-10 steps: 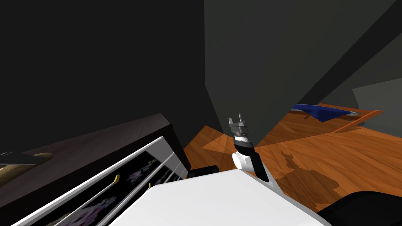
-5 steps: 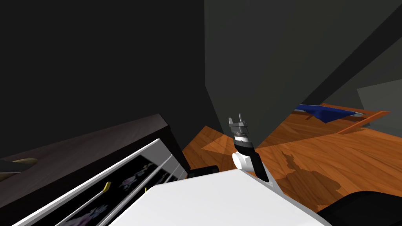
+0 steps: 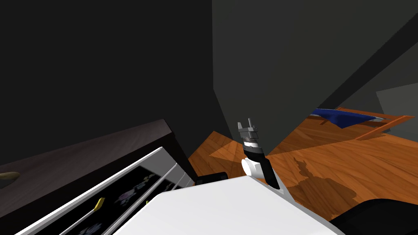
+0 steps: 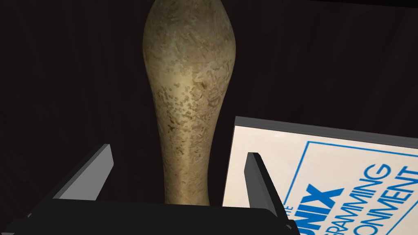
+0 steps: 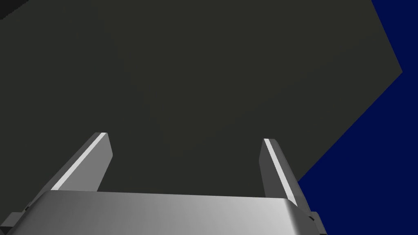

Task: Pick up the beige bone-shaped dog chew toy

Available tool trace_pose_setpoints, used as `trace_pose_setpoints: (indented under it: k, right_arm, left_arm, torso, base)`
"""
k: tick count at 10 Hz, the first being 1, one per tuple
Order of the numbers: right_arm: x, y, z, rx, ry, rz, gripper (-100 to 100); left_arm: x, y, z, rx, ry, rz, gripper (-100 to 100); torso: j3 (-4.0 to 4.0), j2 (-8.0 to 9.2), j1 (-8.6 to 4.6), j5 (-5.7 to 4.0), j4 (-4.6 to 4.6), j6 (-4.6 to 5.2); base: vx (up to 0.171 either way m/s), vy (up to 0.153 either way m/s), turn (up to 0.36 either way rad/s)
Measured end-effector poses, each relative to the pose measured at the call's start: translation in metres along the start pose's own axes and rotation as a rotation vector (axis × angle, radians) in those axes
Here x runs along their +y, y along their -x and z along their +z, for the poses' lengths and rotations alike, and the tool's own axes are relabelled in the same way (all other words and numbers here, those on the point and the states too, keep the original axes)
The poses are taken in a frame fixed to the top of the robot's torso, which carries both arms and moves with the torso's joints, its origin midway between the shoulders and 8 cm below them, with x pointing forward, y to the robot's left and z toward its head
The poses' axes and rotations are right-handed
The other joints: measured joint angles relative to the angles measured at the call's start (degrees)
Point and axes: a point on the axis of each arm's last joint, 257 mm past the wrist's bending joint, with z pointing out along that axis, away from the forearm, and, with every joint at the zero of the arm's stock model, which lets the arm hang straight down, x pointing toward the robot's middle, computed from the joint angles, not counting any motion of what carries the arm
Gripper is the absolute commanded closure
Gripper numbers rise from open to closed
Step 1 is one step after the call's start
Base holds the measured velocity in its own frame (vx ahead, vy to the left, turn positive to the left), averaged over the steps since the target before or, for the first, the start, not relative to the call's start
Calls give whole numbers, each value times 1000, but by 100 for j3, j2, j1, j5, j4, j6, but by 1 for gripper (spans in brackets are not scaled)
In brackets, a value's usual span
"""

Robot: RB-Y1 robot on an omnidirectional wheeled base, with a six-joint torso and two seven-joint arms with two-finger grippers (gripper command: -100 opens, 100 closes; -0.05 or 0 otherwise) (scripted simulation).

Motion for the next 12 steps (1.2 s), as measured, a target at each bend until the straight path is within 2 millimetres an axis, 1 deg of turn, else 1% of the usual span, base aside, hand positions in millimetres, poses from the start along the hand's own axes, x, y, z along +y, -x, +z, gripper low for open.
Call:
trace_pose_setpoints:
  k: [2,7,8,11,12]
  right_arm:
    - [0,0,0,0,0,0,0]
    - [0,0,0,0,0,0,0]
    - [0,0,0,0,0,0,0]
    - [0,0,0,0,0,0,0]
    - [0,0,0,0,0,0,0]
  left_arm:
    - [4,0,1,-2,-8,6,-100]
    - [24,-3,2,-4,7,6,-100]
    - [32,-5,1,-12,15,1,-100]
    - [41,-3,-4,-41,16,22,-100]
    - [44,-5,-4,-35,23,25,-100]
  torso:
    - [-2,-2,2,14,-2,6]
    - [-3,-2,13,31,-5,4]
    - [-4,-4,12,31,-4,3]
    - [-8,-9,8,30,-7,5]
    - [-4,-1,11,30,-5,5]
  base:
    - [44,-23,15]
    - [30,-23,6]
    - [43,-26,17]
    - [42,-28,9]
    - [0,0,0]
